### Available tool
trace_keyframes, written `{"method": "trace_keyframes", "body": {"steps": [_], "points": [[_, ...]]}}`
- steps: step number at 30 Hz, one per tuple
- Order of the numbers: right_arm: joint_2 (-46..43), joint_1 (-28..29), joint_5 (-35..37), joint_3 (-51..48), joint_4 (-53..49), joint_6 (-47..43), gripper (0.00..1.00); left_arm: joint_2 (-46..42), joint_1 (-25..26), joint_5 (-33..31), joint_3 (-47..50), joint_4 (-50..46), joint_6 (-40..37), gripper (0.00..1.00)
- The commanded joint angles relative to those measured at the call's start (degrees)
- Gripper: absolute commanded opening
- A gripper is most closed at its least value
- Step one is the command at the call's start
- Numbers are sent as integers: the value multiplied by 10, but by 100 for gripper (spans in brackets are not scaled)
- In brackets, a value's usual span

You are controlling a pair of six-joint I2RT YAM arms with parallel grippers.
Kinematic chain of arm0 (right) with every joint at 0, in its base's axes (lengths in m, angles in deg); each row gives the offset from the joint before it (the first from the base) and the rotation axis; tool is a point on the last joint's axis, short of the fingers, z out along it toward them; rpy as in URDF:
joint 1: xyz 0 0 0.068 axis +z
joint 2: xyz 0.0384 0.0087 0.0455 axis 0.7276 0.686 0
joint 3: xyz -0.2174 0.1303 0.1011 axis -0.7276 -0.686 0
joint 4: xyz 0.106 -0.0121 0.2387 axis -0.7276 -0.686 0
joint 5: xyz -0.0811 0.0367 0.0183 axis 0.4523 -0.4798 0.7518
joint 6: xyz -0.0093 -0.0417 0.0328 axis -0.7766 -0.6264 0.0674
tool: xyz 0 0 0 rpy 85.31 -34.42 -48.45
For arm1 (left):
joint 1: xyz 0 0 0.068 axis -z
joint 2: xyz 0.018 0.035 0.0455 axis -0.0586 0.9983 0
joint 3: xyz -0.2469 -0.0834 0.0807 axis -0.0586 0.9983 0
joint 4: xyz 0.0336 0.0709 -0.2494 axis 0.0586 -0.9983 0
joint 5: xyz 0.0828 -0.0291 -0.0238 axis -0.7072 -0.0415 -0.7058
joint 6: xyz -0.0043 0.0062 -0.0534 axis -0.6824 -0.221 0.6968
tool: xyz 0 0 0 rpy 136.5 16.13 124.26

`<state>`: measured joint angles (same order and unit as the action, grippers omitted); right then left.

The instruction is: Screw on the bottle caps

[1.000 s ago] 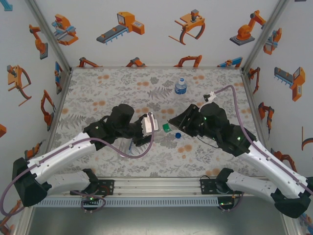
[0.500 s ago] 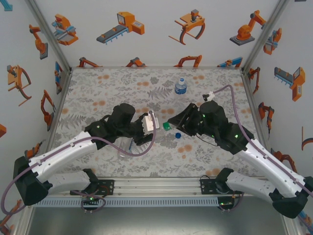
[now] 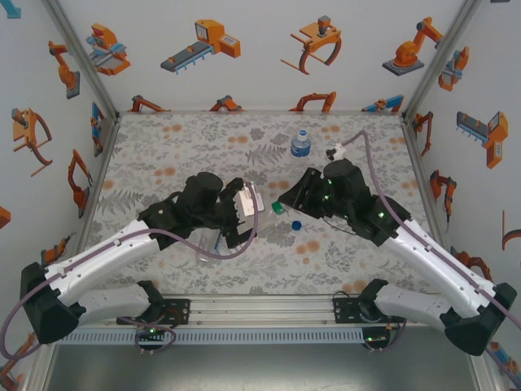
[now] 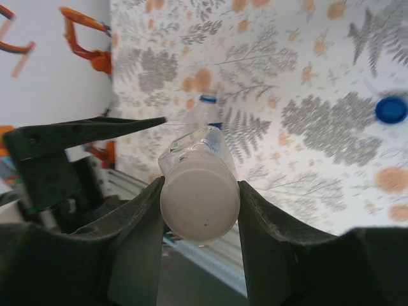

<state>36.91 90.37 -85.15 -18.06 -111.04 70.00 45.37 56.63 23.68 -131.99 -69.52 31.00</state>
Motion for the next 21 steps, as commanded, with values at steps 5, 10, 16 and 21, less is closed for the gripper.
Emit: {"method": "trace_keyframes", "body": {"steps": [5, 10, 16, 21], "points": [[68, -8, -31, 64, 66, -371, 21, -51, -14, -26, 19, -22, 28, 97], [154, -48, -163, 108, 90, -565, 21, -100, -45, -28, 52, -4, 61, 97], [269, -109, -295, 200, 62, -712, 20, -149, -87, -104, 71, -20, 160, 97], [381, -146, -349, 339, -48, -811, 20, -166, -112, -149, 66, -71, 230, 97]]}}
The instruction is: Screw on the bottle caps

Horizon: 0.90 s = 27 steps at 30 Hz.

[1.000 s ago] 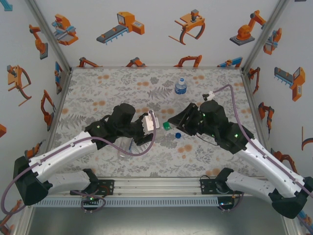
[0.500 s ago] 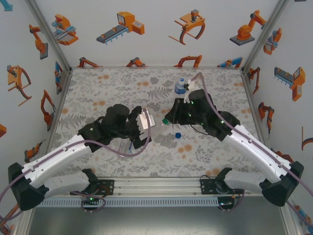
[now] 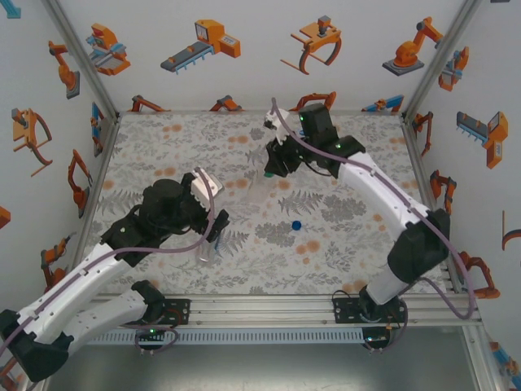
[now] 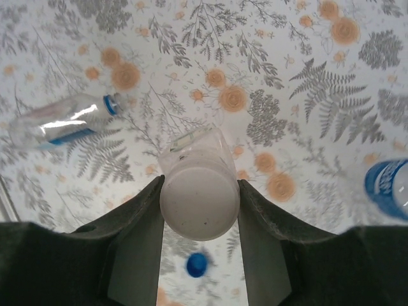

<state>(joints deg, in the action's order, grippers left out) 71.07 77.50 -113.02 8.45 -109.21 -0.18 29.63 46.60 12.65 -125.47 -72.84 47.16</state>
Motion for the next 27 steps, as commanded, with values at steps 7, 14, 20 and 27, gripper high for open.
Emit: {"method": "trace_keyframes", "body": {"steps": [7, 14, 20, 27], "points": [[188, -46, -70, 293, -252, -232, 21, -32, -43, -26, 29, -57, 122, 97], [310, -76, -59, 484, -346, -280, 21, -47, -50, -20, 46, -54, 155, 97], [365, -82, -27, 552, -358, -319, 23, -56, -51, -25, 45, -72, 170, 97], [389, -86, -13, 563, -350, -325, 25, -67, -54, -34, 50, -77, 183, 97]]}}
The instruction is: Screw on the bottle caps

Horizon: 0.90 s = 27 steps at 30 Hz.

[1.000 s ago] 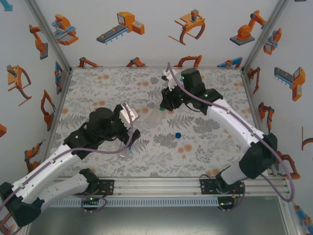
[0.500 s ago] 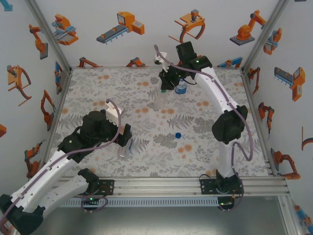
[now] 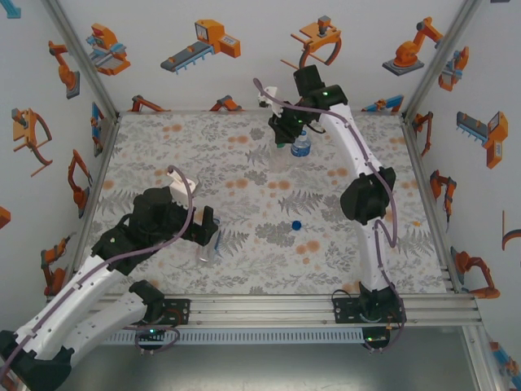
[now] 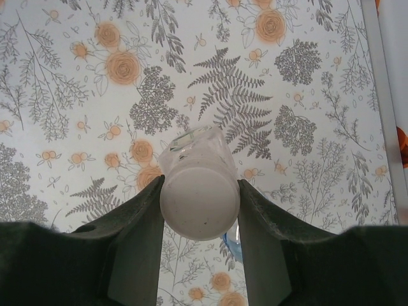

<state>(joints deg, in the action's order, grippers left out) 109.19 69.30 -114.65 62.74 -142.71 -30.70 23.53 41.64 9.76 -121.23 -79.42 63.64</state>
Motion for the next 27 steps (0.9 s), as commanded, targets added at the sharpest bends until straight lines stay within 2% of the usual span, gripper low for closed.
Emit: {"method": "trace_keyframes", "body": {"steps": [1, 7, 9, 16, 27], "points": [[10, -4, 4, 19, -19, -19, 26, -6, -5, -4, 7, -13, 20, 97], [9, -4, 12, 2, -23, -20, 50, -3, -7, -2, 10, -9, 23, 97], [6, -4, 18, 2, -20, -19, 54, 0, -7, 0, 10, -5, 23, 97], [-15, -4, 30, 0, 1, -19, 58, 10, -7, 11, 11, 6, 24, 97], [-93, -2, 34, -20, 14, 19, 60, 19, -8, 14, 8, -4, 32, 97]]}}
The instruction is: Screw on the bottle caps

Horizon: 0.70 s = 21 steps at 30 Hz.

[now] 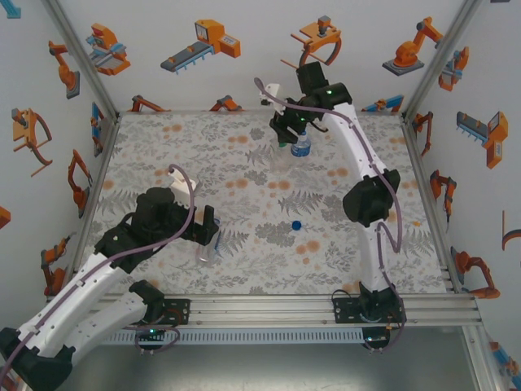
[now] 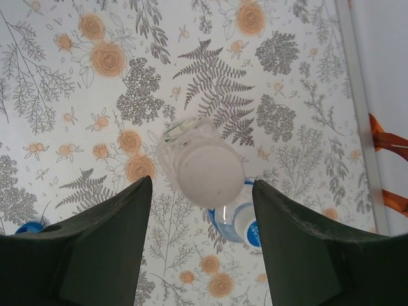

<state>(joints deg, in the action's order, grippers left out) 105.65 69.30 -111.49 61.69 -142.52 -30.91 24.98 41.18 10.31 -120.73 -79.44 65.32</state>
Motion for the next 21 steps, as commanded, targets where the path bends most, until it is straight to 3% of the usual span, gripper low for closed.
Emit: {"method": "trace_keyframes", "body": {"steps": [1, 6, 9, 15, 21], "points": [[-70, -2, 1, -23, 17, 29, 60, 10, -4, 7, 1, -7, 22, 97], [-149, 1, 22, -124, 70, 99, 59, 32, -4, 1, -4, -29, 43, 97], [-211, 6, 56, -220, 137, 188, 59, 36, -5, -6, -1, -34, 55, 97], [-357, 14, 57, -443, 270, 336, 58, 39, -7, -54, 10, -60, 94, 97], [-476, 28, 76, -612, 342, 415, 58, 64, -7, -49, 15, -74, 112, 100]]}}
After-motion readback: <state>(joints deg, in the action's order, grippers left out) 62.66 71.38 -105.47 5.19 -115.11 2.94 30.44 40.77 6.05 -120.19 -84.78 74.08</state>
